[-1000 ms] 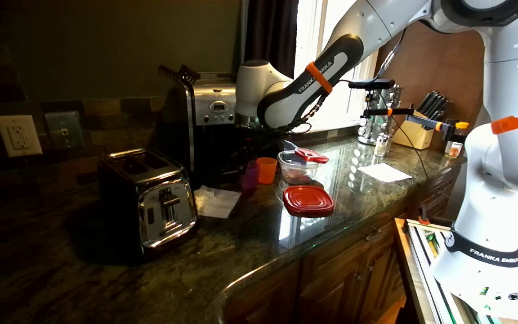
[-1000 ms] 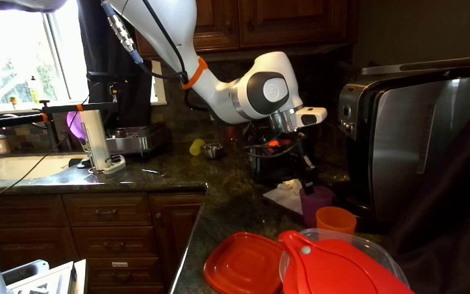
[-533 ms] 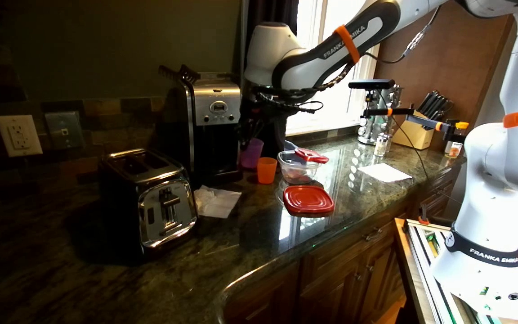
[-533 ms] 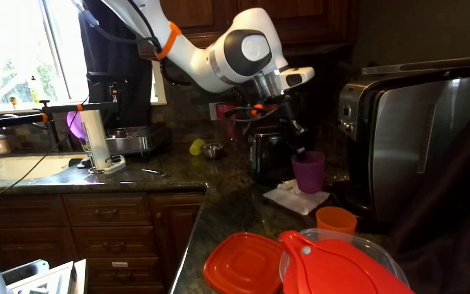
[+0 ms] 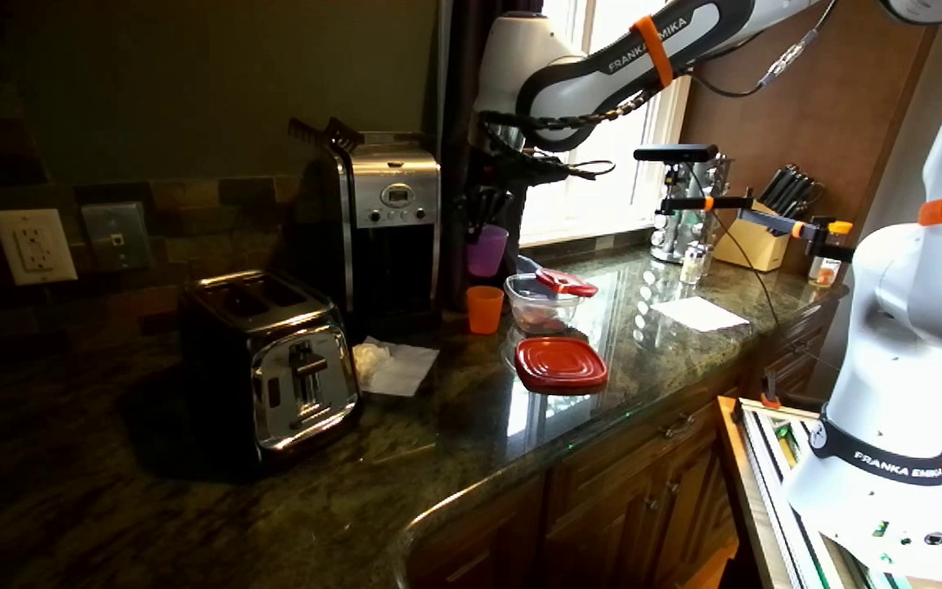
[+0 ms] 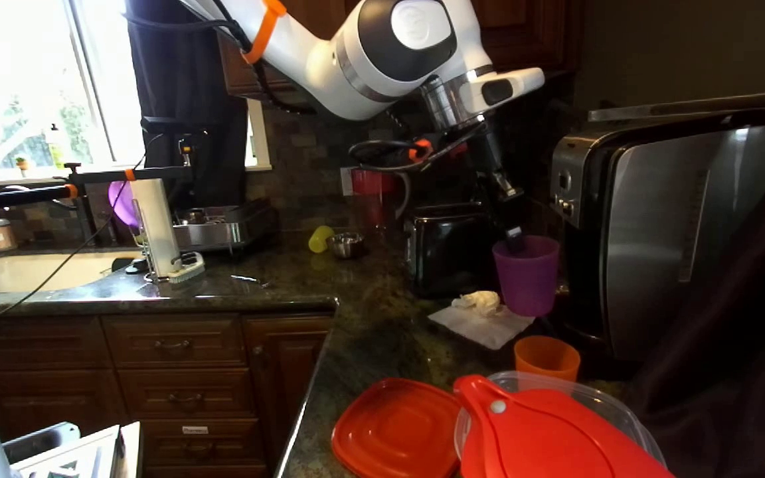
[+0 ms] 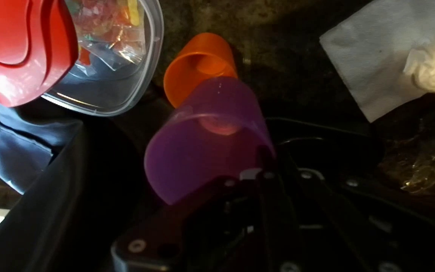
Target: Stack the cups together
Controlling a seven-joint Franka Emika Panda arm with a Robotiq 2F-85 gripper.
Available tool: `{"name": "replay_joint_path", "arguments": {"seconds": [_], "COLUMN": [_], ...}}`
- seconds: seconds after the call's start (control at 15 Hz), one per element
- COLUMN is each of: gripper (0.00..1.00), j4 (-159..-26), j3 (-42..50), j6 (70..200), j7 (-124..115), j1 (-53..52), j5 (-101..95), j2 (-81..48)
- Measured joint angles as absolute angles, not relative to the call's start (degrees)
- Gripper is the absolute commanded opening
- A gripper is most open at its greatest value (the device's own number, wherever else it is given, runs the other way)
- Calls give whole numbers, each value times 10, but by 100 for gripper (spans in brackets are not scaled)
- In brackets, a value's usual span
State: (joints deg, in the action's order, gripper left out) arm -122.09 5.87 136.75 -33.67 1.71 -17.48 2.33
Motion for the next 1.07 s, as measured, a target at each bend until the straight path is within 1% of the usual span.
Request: {"name": "replay_joint_path", "arguments": {"seconds": [0.4, 1.07], "gripper": [1, 1], "j4": [-1221, -1215], "j3": [61, 59], "j6": [1369, 1400], "j7": [-349, -367], "j1": [45, 42], "j5": [-157, -159], "j2": [-6, -40]}}
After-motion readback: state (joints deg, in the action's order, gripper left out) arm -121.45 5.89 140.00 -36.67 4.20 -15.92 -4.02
